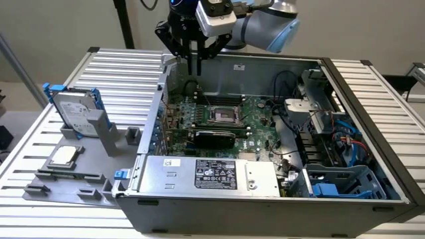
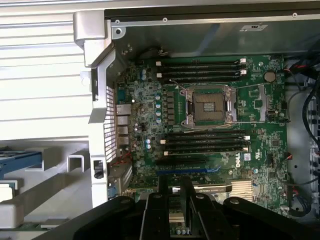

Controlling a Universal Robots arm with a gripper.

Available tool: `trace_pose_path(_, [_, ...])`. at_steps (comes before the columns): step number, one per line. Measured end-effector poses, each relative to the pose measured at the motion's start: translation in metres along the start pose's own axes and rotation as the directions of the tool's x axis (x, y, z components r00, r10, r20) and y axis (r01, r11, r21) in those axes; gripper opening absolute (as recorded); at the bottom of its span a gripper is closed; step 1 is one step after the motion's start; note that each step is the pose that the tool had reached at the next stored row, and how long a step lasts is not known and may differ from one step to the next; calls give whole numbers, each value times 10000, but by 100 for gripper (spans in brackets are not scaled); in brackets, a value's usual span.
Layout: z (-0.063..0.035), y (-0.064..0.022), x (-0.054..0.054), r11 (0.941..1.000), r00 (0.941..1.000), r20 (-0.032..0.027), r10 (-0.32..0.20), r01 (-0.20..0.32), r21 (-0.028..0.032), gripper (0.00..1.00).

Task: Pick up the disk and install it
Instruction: 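Reach for the disk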

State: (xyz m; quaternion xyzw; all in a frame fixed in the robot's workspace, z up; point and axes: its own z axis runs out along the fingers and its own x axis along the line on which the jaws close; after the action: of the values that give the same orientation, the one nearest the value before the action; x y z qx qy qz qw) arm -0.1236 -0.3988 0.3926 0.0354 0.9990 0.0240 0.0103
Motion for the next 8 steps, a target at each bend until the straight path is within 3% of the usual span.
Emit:
trace_pose_path(6, [1, 0, 3, 10000, 10000, 1, 0, 0, -2, 23])
trace_pose_path(7, [0, -1, 16, 10000, 10000, 1, 1, -1, -2, 11])
trace_pose_path(8, [-1, -3, 37, 10000, 10000, 1, 0, 0, -1, 11])
